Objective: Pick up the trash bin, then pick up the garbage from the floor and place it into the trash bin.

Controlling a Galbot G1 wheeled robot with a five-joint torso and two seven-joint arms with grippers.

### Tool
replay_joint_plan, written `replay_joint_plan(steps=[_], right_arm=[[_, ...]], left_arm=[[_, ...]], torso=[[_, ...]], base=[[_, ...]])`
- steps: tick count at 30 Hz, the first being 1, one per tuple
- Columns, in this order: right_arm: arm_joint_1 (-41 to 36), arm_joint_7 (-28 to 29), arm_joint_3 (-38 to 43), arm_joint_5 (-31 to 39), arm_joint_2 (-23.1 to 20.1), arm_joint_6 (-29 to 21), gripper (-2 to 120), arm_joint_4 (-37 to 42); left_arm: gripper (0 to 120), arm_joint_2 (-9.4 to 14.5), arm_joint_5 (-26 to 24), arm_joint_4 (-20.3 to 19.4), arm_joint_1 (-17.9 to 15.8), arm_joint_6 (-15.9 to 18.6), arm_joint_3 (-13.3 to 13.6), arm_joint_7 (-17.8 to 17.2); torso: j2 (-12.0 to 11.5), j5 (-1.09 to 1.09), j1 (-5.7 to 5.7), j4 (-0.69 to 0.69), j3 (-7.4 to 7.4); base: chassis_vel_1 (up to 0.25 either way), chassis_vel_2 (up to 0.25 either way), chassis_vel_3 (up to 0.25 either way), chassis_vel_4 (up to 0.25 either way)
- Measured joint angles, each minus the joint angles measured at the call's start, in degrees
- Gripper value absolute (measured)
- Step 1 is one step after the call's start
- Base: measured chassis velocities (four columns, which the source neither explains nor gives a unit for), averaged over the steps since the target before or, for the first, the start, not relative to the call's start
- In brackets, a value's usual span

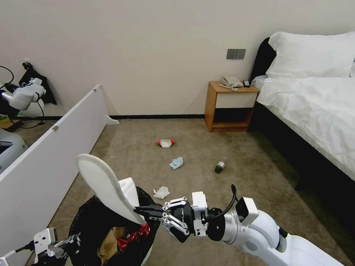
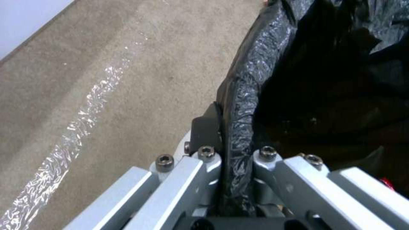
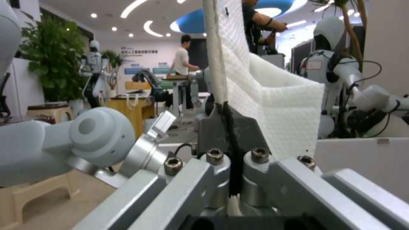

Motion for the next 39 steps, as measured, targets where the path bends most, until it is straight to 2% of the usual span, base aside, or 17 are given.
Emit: replay_joint_plan(steps=[8, 10, 13, 14, 16, 19, 21, 23, 25, 29, 34, 39], right_arm=[[-0.7, 0.4, 0.5, -0.9, -0.5, 0.6, 0, -0.2], [-0.8, 0.7, 0.6, -0.9, -0.5, 0.6, 3, -0.1], [-1.2, 1.3, 0.8, -1.2, -0.6, 0.7, 18, -0.1], [-1.2, 1.3, 0.8, -1.2, -0.6, 0.7, 18, -0.1], [-1.2, 1.5, 0.7, -1.3, -0.4, 0.7, 30, -0.1], [-1.2, 1.6, 0.6, -1.3, -0.4, 0.7, 35, -0.1], [-1.3, 1.7, 0.5, -1.4, -0.3, 0.7, 47, -0.1], [-1.3, 1.8, 0.4, -1.5, -0.2, 0.6, 50, -0.1], [-1.5, 1.8, 0.3, -1.9, -0.2, 0.6, 64, -0.1], [-1.7, 1.8, 0.3, -2.1, -0.3, 0.6, 72, -0.2], [-1.7, 1.9, 0.3, -2.2, -0.3, 0.6, 93, -0.2], [-1.9, 2.0, 0.5, -2.2, -0.3, 0.5, 99, -0.1]], left_arm=[[3, 0.0, 0.1, 0.0, -0.1, 0.0, 0.1, 0.0], [3, 0.0, 0.1, 0.0, 0.0, 0.0, 0.1, 0.0], [3, -0.1, -0.2, 0.0, 0.0, 0.0, 0.1, -0.1], [3, -0.1, -0.2, 0.0, 0.0, 0.0, 0.1, -0.1], [3, -0.1, -0.4, 0.0, 0.1, 0.0, 0.1, -0.1], [3, -0.1, -0.5, 0.0, 0.1, 0.0, 0.1, -0.1], [3, -0.2, -0.8, 0.0, 0.3, 0.0, 0.2, -0.2], [3, -0.2, -0.9, 0.0, 0.3, 0.1, 0.3, -0.2], [3, -0.4, -1.2, 0.0, 0.5, 0.1, 0.6, -0.2], [3, -0.4, -1.8, 0.0, 0.7, 0.1, 0.7, -0.3], [3, -0.5, -2.9, 0.0, 1.0, 0.4, 1.2, -0.4], [3, -0.4, -2.9, 0.0, 1.1, 0.4, 1.2, -0.5]], torso=[[0.0, 0.0, 0.0, 0.0, 0.0], [0.0, 0.0, 0.0, 0.0, 0.0], [0.0, 0.0, 0.0, 0.0, 0.0], [0.0, 0.0, 0.0, 0.0, 0.0], [0.0, 0.0, 0.0, 0.0, 0.0], [0.0, 0.0, 0.0, 0.0, 0.0], [0.0, 0.0, 0.0, 0.0, 0.0], [0.0, 0.0, 0.0, 0.0, 0.0], [0.0, 0.0, 0.0, 0.0, 0.0], [0.0, 0.0, 0.0, 0.0, 0.0], [0.0, 0.0, 0.0, 0.0, 0.0], [0.0, 0.0, 0.0, 0.0, 0.0]], base=[[0.0, 0.0, 0.0, 0.0], [0.0, 0.0, 0.0, 0.0], [0.0, 0.0, 0.0, 0.0], [0.0, 0.0, 0.0, 0.0], [0.0, 0.0, 0.0, 0.0], [0.0, 0.0, 0.0, 0.0], [0.0, 0.0, 0.0, 0.0], [0.0, 0.0, 0.0, 0.0], [0.0, 0.0, 0.0, 0.0], [0.0, 0.0, 0.0, 0.0], [0.0, 0.0, 0.0, 0.0], [0.0, 0.0, 0.0, 0.0]])
